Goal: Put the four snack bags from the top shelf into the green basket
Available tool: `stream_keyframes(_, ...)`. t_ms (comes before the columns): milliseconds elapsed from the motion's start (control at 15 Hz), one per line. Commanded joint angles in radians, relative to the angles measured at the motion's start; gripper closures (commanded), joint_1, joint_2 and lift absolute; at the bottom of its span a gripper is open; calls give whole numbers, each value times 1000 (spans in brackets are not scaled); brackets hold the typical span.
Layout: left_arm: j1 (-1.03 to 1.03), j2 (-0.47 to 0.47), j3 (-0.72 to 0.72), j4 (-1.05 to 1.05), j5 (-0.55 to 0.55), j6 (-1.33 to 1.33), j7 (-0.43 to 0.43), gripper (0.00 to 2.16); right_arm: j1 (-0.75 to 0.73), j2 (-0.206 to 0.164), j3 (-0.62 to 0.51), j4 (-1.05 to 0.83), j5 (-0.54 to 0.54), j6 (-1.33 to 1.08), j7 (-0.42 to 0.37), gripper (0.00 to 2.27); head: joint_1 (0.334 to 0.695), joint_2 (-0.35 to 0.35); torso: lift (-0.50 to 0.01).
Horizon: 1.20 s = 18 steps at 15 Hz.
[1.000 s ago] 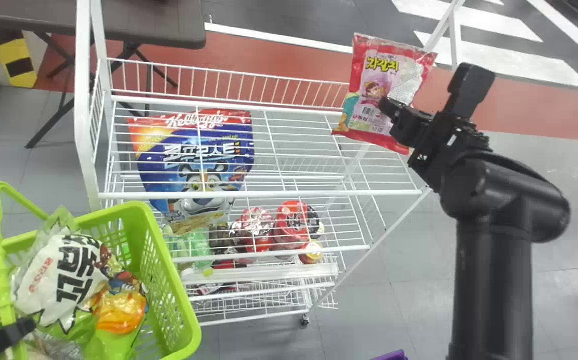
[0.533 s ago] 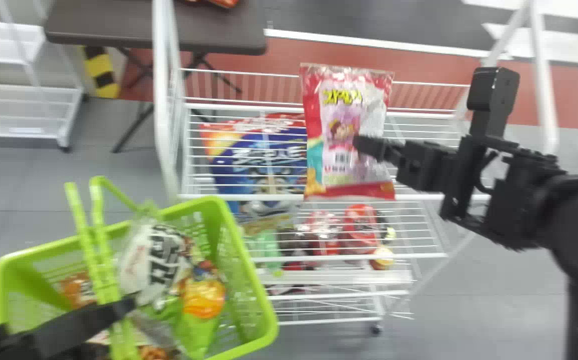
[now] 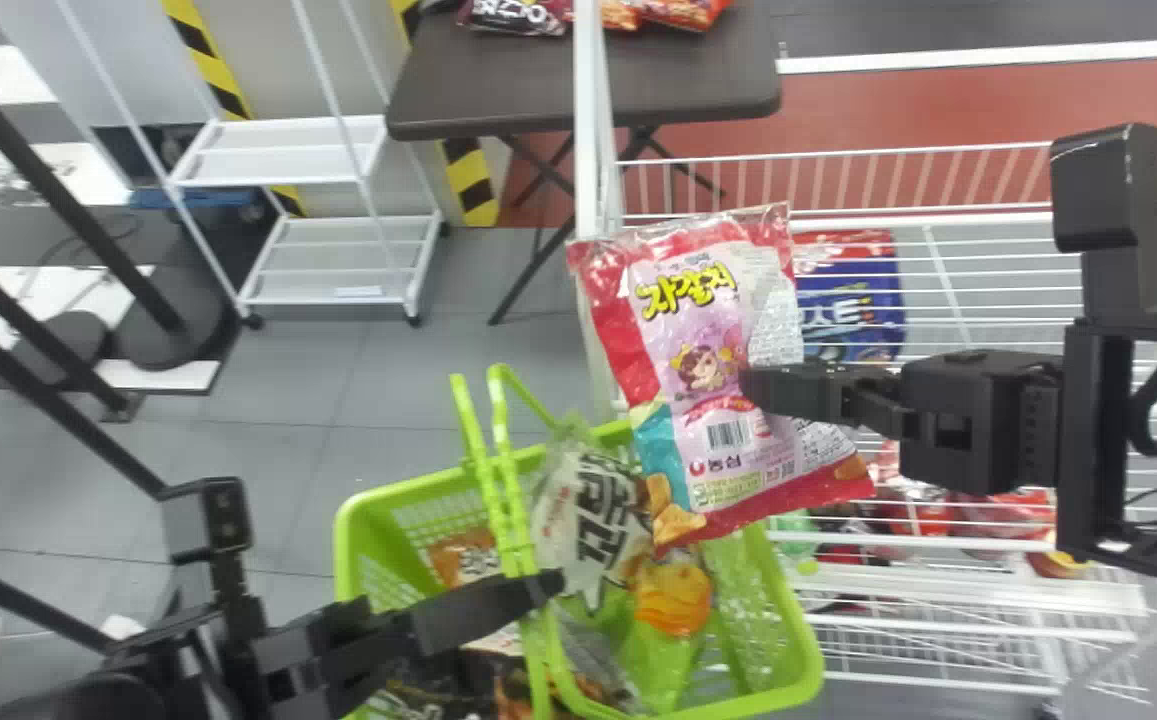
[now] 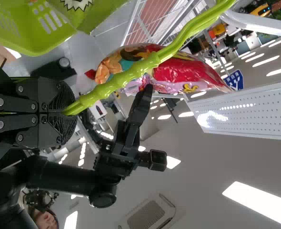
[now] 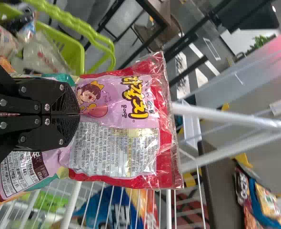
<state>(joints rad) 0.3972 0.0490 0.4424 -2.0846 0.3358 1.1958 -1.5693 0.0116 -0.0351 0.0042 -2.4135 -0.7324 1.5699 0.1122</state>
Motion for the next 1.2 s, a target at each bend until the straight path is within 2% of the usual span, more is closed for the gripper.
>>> stream_keyframes(0,-1,0,-5,-11,3,12,-11,2148,10,14,69,7,-4,2,-3,2246,695,249,-3)
stream_keyframes(200,0,0,2,-41,9,28,-11,2148,25,15,106,21,-53,2,-23,2246,695,317,-3)
stream_keyframes(400,5,0,19,-63,25,49,-11,2148,39,11,148,50,-48,2,-32,2246,695,350,-3)
stream_keyframes(800,14,0,32,-109,52,71,-11,2148,11,1,246,209,38,2,-35,2246,695,350,-3)
stream_keyframes(1133,25,2,42,-124,69,71,-11,2148,-33,-2,290,251,110,2,-55,2240,695,350,-3)
